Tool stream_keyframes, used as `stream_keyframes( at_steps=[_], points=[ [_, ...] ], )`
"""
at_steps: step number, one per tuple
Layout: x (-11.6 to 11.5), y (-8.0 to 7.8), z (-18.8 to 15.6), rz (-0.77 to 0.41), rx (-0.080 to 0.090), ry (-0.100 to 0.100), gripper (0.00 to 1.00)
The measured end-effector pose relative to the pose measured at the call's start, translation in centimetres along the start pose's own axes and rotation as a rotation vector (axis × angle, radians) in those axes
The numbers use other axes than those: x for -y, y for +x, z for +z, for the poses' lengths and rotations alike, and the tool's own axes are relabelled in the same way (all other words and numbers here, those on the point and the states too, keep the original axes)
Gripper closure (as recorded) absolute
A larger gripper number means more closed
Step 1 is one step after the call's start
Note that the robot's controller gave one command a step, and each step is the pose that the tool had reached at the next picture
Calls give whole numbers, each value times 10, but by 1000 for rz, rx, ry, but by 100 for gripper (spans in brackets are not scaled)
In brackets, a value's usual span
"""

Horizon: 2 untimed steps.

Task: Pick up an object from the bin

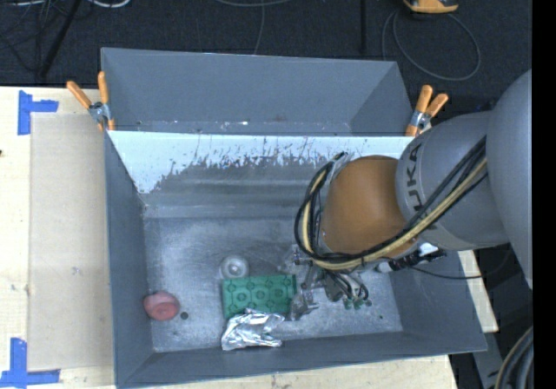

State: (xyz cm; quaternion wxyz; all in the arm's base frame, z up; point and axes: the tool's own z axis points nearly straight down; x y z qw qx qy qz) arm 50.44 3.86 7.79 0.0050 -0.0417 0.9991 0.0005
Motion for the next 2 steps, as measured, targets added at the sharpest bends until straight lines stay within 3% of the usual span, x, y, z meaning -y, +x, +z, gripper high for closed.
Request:
stream_keyframes(
  at_steps=[1,2],
  points=[
    [6,4,-121,-7,-3,1,100],
    [0,4,-190,46,-3,0,100]
  ],
)
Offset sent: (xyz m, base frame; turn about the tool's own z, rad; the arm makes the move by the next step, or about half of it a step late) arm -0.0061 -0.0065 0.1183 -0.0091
